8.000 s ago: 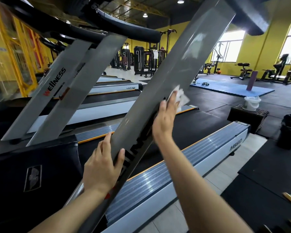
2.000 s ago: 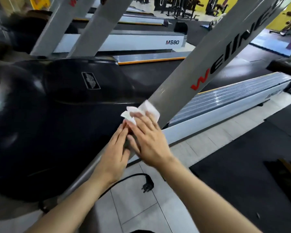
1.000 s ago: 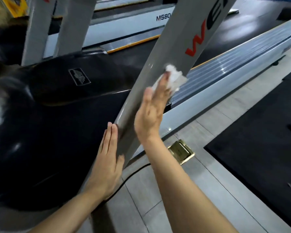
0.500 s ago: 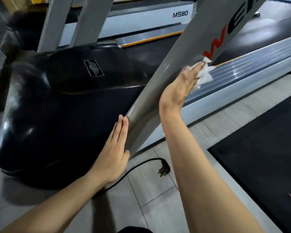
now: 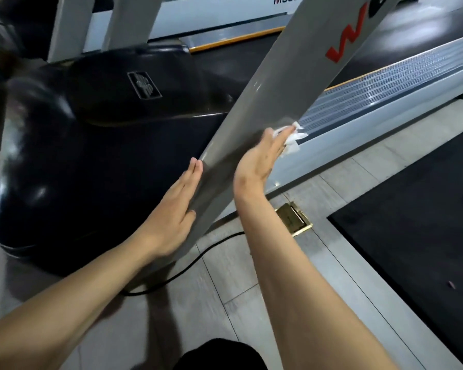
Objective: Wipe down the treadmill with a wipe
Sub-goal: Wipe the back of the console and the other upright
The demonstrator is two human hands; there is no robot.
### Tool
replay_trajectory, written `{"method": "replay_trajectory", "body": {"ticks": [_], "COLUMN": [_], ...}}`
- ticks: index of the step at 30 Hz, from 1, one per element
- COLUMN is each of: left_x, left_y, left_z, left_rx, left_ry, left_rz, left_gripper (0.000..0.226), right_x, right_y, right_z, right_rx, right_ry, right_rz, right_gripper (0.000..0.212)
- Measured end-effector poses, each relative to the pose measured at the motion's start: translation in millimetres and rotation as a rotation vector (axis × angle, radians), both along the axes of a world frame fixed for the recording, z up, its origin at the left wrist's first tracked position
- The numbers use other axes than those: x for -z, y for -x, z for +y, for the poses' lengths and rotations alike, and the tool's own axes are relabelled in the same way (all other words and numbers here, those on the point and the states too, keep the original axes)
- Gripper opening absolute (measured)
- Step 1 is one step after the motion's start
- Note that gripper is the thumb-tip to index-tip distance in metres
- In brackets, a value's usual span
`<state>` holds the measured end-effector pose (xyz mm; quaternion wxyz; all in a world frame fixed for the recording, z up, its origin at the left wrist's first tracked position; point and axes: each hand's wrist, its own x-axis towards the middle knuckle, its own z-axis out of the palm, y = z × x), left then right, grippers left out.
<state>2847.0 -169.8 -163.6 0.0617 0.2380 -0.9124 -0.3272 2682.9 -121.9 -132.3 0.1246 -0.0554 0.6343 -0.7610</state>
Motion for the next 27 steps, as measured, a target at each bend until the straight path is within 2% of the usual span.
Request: {"method": "replay_trajectory", "body": {"ticks": [2, 5, 6, 7, 10, 11, 13, 16, 19, 23, 25, 27], "left_x": [0, 2, 3, 4, 12, 19, 37, 64, 82, 83, 73, 63], "left_y": [-1, -1, -1, 0, -5, -11, -29, -59, -79, -87, -96, -116], "left_z": [-1, -4, -4, -4, 1, 4, 13, 19, 15, 14, 9, -6], "left_rx": [0.008, 0.004, 0.001, -0.004, -0.065, -0.105, -0.198, -0.369, -0.472, -0.478, -0.47, -0.477], "left_ry": [-0.013, -0.012, -0.007, -0.004, 0.011, 0.011, -0.002, -0.033, -0.092, -0.092, 0.072, 0.402], "left_rz": [-0.006, -0.005, -0.001, 0.013, 0.084, 0.1, 0.112, 0.1, 0.087, 0.088, 0.13, 0.157], "left_gripper": [0.094, 0.097, 0.096, 0.095, 0.086, 0.083, 0.076, 0.065, 0.059, 0.057, 0.056, 0.056], "right_x": [22, 67, 73, 76, 55, 46, 32, 27, 40, 92, 95, 85], "right_y": [-11, -61, -74, -79, -60, -48, -29, -14, -35, -92, -94, -77], "right_z": [0, 14, 20, 25, 26, 22, 20, 26, 19, 14, 17, 19], "right_rx": [-0.032, -0.252, -0.294, -0.299, -0.196, -0.158, -0.105, -0.134, -0.283, -0.719, -0.81, -0.801], "right_ry": [-0.043, -0.049, -0.064, -0.085, -0.171, -0.231, -0.428, -0.729, -0.915, -1.026, -0.984, -0.859], "right_rz": [0.008, -0.157, -0.133, -0.008, 0.617, 0.772, 1.043, 1.402, 1.576, 1.75, 1.797, 1.825], "right_gripper": [0.059, 0.063, 0.063, 0.062, 0.062, 0.061, 0.056, 0.048, 0.049, 0.054, 0.051, 0.05]}}
